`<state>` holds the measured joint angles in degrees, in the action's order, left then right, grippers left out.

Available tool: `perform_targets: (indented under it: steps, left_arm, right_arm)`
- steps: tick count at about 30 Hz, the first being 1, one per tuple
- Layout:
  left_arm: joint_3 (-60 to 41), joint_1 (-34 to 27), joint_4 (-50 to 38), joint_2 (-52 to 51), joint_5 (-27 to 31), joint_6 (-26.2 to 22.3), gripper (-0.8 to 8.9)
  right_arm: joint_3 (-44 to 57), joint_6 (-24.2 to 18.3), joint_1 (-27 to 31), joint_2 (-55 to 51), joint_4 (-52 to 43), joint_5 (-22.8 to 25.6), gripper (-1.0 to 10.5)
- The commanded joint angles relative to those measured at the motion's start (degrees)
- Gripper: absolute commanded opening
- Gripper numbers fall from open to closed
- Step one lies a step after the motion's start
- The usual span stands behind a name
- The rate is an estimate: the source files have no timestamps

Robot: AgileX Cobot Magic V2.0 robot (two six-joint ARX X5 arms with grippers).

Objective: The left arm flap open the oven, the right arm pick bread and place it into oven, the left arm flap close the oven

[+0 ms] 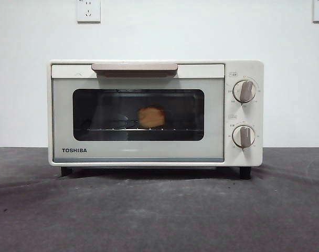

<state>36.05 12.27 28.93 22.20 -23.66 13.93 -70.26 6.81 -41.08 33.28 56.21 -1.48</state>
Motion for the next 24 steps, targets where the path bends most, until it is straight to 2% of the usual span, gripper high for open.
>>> perform_targets:
  steps: [1,4,6,12,14,19,24]
  left_arm:
    - [0.68,0.13,-0.61,0.17,0.31,-1.07,0.20]
    - [0.59,-0.22,0.39,-1.03,0.87,-3.21,0.20]
    - [-0.42,-1.36,-0.55,-2.10,4.09,-3.19,0.20]
    - [-12.41,-5.99,-7.98,-8.39,24.70,-7.56,0.20]
    - [-17.73,-7.45,-11.30,-11.06,28.37,-7.43,0.20]
    - [-27.98,-10.67,-15.43,-17.27,28.63,-6.99,0.20]
    - [-32.02,-10.82,-15.30,-20.20,28.63,-7.21,0.20]
  right_arm:
    - [-1.07,-0.15,-0.31,0.28,-0.68,0.00,0.1]
    - [-1.07,-0.15,-0.31,0.28,-0.68,0.00,0.1]
    - [-1.07,-0.15,-0.31,0.28,-0.68,-0.02,0.1]
    - [-1.07,-0.15,-0.31,0.28,-0.68,-0.02,0.1]
    - [-1.07,-0.15,-0.31,0.28,-0.68,-0.02,0.1]
    - [-1.07,-0.15,-0.31,0.28,-0.68,0.00,0.1]
    - [-1.07,-0.15,-0.31,0.28,-0.68,0.00,0.1]
